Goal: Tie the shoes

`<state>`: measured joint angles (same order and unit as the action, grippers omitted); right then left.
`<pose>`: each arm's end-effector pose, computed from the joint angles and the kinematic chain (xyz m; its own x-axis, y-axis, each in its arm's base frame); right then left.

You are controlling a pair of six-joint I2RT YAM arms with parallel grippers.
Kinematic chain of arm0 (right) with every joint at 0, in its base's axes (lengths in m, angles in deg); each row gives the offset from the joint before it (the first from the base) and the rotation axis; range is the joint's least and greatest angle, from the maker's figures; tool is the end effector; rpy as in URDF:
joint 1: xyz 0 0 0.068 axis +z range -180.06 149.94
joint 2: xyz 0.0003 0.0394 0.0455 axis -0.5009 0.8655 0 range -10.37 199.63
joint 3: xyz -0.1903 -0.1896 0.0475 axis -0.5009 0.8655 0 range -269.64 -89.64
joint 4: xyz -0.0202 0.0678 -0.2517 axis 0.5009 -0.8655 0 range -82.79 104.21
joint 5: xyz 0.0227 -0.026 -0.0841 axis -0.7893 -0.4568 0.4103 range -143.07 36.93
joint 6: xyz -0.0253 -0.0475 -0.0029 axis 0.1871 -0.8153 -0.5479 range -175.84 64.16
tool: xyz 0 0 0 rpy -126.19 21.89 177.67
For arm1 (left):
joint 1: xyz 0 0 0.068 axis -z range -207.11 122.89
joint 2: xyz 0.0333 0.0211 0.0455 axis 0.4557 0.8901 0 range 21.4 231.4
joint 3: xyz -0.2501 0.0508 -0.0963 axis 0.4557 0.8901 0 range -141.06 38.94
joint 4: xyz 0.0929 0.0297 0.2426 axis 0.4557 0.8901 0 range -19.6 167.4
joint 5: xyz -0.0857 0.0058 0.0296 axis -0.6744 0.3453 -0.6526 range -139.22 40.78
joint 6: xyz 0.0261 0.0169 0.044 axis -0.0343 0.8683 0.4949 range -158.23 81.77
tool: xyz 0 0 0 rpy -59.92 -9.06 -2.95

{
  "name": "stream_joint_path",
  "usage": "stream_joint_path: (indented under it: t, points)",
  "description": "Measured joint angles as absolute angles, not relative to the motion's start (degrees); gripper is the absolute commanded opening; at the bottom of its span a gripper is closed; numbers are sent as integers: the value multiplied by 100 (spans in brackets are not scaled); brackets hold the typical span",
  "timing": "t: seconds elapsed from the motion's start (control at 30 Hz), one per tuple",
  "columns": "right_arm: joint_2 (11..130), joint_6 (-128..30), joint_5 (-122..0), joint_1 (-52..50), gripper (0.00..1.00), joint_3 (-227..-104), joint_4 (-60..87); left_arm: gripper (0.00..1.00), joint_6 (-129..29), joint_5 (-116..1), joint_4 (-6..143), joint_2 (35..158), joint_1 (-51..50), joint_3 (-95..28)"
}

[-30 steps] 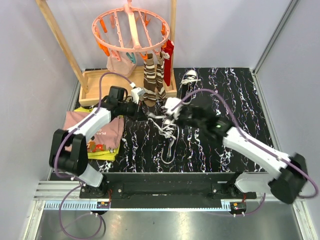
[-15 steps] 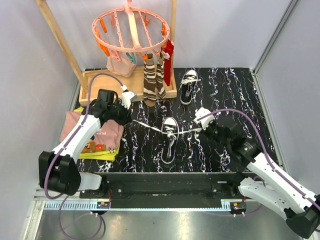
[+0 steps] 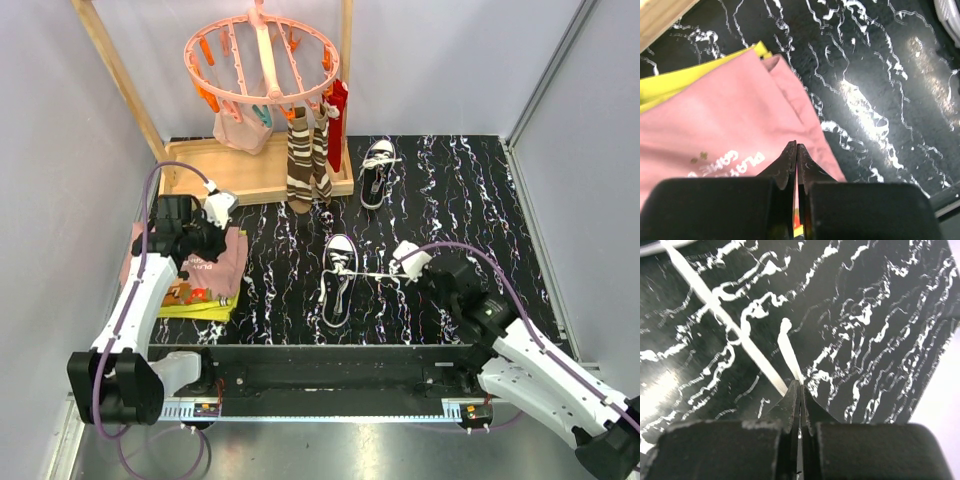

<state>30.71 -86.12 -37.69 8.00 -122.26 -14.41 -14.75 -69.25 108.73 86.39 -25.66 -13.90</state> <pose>0.1306 0.0904 0.2450 -0.1942 -0.7696 -0.6083 -0.6088 0.5808 -0.5405 0.2285 -0.0179 0.2769 -0.6110 0.3900 -0.6889 0.5290 0.8485 0.0113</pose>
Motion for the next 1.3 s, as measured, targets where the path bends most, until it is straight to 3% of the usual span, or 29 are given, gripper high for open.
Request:
stream_joint_path:
  t: [0.1,0.17,0.23,0.37,0.57,0.7,1.0,1.3]
  points:
    - [2815,-8747,-3763,802,0,-12086,-1537,0,-1276,-6936,10988,8473,-2634,-1259]
    - [2765,-8815,-3877,802,0,-11990,-1574,17,-1035,-7139,11155,8451,-2647,-1141]
    - [2894,-8848,-4060,802,0,-11977,-1583,41,-782,-7590,11336,8488,-2647,-1073]
    - [3460,-8859,-4405,802,0,-11994,-1563,55,-506,-8543,11325,8635,-2363,-944]
    - [3746,-8850,-4674,800,0,-12005,-1559,57,-550,-8766,10213,9174,-907,-822]
    - [3705,-8846,-4666,802,0,-12023,-1537,57,-688,-8777,9797,10392,-256,-1252]
    - [3696,-8745,-4646,802,0,-12060,-1522,56,-1025,-8831,9712,12123,223,-2384]
    - [3740,-8741,-4644,802,0,-12167,-1509,49,-1223,-8836,9928,12892,470,-3034]
